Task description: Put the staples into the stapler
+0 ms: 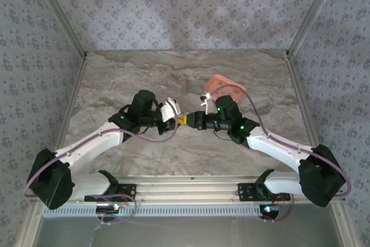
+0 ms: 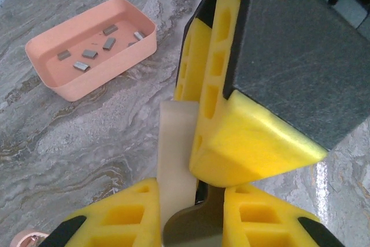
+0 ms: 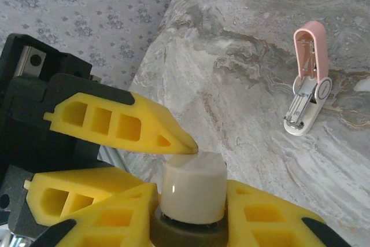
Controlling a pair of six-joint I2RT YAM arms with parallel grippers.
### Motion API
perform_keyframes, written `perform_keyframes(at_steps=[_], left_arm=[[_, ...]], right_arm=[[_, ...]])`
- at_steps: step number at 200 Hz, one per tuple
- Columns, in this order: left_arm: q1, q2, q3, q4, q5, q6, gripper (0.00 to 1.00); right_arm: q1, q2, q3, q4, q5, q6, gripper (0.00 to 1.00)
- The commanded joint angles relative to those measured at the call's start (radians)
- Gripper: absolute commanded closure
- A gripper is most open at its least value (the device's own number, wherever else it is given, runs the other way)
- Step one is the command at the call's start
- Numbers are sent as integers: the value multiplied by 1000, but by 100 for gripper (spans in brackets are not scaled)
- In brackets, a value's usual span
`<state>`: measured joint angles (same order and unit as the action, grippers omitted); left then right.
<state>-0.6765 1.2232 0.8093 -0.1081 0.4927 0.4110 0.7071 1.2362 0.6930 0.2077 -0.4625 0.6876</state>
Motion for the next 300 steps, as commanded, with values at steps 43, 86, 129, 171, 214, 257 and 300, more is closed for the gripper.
perform_keyframes(at_steps=[43, 86, 129, 171, 214, 257, 300], left_arm=[[-8, -4, 40, 18, -21, -6, 60], [-7, -26, 25, 35, -33, -26, 33], [-6, -70, -5, 50, -41, -40, 23], [-7, -120, -45, 53, -33, -17, 25], [-9, -124, -60, 32, 37, 52, 31], [-18, -114, -53, 0, 98, 120, 36], [-52, -110, -46, -42, 123, 182, 37]], right_arm=[[15, -35, 12, -33, 59, -84, 84], [15, -66, -25, -27, 95, -155, 88], [3, -105, -78, -16, 130, -236, 91], [-22, -158, -145, 23, 134, -342, 92], [-27, -224, -199, 37, 105, -552, 93], [-27, -259, -196, -36, 22, -800, 94], [-7, -267, -179, -140, -68, -1086, 99]])
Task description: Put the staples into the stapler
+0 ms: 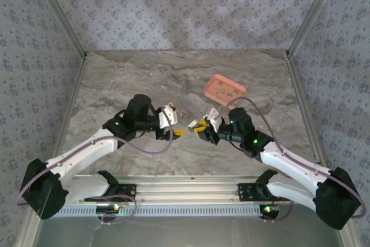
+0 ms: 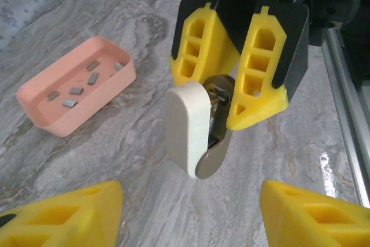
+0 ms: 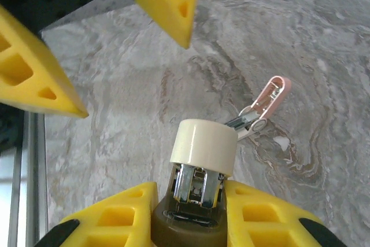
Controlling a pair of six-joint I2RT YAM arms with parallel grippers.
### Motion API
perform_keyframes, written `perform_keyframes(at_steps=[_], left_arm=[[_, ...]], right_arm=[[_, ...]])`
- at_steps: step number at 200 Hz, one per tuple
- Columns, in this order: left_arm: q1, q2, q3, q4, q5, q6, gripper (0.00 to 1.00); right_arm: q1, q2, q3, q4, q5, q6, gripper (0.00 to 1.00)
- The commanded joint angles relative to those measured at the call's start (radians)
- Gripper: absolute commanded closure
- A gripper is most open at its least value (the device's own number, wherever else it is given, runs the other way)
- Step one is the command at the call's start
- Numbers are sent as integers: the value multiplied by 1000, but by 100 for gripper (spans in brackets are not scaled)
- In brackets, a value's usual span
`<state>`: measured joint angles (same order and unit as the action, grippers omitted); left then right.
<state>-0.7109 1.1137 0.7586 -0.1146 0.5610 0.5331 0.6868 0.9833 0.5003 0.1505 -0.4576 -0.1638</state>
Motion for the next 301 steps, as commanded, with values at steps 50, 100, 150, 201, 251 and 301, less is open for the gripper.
perform_keyframes(at_steps=[50, 100, 150, 201, 251, 301], left_arm=[[-51, 40, 26, -46, 94, 83, 39], [-74, 94, 62, -58, 134, 109, 44], [-86, 136, 99, -87, 166, 138, 51], [-89, 171, 133, -147, 193, 179, 59], [-90, 185, 146, -170, 183, 195, 67], [-69, 182, 153, -199, 204, 196, 82]], right_arm=[[43, -3, 47, -159, -67, -353, 100], [60, 8, 53, -147, -83, -373, 100], [64, 24, 68, -142, -102, -387, 100], [65, 29, 69, -123, -111, -384, 100], [66, 20, 62, -104, -110, -380, 100], [54, -6, 16, -88, -96, -372, 100]])
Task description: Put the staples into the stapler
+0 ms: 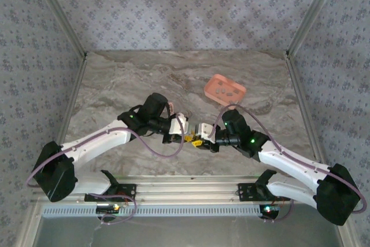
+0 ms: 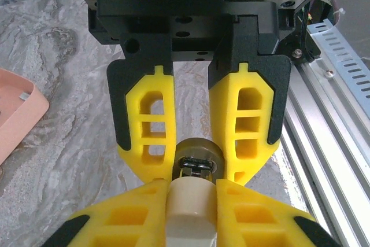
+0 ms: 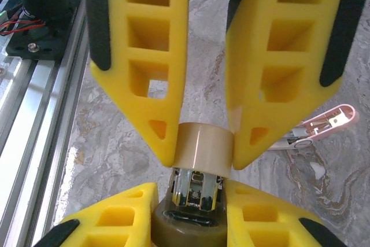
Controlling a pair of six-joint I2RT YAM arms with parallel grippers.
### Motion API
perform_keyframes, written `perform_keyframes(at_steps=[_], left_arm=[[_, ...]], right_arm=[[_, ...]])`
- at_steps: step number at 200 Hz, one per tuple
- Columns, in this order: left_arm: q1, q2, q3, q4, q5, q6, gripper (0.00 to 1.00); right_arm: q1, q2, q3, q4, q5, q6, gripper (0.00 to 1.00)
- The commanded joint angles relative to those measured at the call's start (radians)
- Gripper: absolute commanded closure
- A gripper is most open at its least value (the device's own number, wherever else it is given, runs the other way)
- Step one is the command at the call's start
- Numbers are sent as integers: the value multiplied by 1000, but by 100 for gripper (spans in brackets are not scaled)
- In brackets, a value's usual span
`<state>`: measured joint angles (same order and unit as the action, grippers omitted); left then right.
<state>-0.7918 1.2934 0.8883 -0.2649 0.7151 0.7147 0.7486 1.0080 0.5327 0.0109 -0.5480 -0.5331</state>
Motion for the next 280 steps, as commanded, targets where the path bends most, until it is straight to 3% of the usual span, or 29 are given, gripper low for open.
perform_keyframes(at_steps=[1, 70, 152, 229, 280], left_arm=[[12, 3, 22, -49, 52, 14, 82], [67, -71, 8, -73, 78, -7, 86], [93, -168, 17, -123, 61, -23, 86], [100, -205, 18, -147, 25, -9, 86], [101, -203, 23, -151, 20, -6, 86]], right_arm=[[-8, -32, -17, 52, -6, -2, 100], [-48, -61, -90, 83, 14, 31, 100], [-49, -25, -121, 73, 135, 51, 89], [-48, -40, -106, 90, 115, 96, 61], [-46, -139, -103, 98, 94, 124, 51]])
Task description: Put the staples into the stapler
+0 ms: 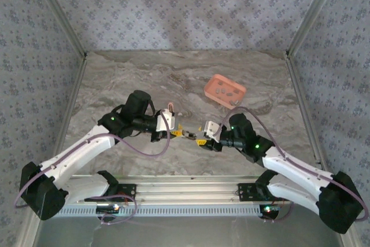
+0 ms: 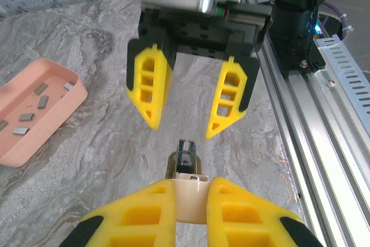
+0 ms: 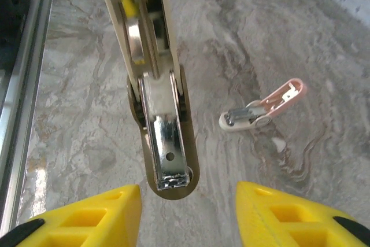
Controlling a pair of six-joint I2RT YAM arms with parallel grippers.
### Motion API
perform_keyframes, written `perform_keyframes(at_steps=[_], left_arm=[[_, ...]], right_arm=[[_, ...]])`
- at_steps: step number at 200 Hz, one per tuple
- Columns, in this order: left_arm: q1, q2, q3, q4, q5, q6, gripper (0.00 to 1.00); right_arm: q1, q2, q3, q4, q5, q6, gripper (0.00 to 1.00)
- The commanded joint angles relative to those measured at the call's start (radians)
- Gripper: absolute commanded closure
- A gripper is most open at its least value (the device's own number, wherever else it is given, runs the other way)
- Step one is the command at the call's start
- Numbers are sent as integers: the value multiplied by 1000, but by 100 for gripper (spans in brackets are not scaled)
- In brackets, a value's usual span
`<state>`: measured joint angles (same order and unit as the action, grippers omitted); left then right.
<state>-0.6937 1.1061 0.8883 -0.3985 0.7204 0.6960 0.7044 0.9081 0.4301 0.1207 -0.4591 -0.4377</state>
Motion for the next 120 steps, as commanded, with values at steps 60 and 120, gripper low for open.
perform_keyframes(at_steps=[60, 120], left_arm=[[2, -11, 18, 1, 34, 10, 86], [2, -11, 13, 26, 51, 2, 86]], right_arm=[[24, 44, 37, 52, -44, 37, 63], [48, 195, 51, 93, -57, 36, 83]])
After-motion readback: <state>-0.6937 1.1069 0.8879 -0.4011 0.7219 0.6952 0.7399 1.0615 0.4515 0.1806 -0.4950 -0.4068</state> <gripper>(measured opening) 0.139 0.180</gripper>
